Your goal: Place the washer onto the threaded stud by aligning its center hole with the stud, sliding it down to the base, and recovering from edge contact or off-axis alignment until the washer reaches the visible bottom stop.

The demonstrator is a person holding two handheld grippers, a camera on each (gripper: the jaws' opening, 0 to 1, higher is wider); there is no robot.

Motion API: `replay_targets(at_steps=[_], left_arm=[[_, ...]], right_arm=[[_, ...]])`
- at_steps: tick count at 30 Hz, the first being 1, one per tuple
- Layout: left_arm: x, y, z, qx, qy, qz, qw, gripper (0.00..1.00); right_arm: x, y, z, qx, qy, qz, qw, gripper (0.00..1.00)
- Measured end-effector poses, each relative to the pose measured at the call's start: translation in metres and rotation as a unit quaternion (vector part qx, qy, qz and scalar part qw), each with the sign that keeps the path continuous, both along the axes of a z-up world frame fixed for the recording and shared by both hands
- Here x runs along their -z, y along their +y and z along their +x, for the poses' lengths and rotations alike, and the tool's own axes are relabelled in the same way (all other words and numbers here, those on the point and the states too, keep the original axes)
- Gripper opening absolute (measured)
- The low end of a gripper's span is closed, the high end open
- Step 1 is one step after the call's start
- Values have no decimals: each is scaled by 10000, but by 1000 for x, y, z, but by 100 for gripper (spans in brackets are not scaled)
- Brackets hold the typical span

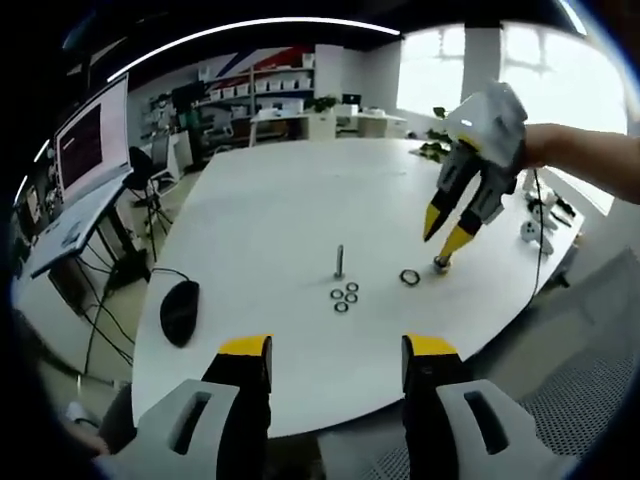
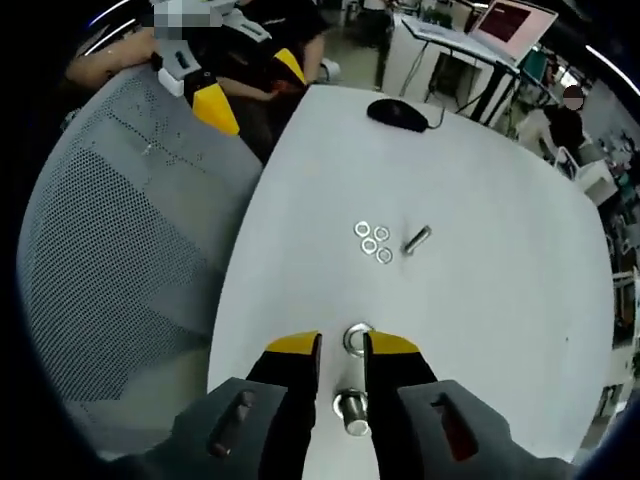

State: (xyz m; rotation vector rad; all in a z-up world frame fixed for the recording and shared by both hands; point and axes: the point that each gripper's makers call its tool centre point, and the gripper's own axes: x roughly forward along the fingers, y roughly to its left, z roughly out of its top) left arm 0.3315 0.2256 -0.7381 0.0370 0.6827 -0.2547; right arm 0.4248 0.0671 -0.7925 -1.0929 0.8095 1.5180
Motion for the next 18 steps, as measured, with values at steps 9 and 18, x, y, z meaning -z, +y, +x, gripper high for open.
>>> replay_targets(at_steps=[9,18], left_arm=[[1,-11,2,-44,122,-55,9999,50],[12,-12,-5,83,461,126,9988,47]], right_arm=[[33,-10,7,-144,84,-288,9994,19],[57,-1,7,-533,124,-455,9975,19]])
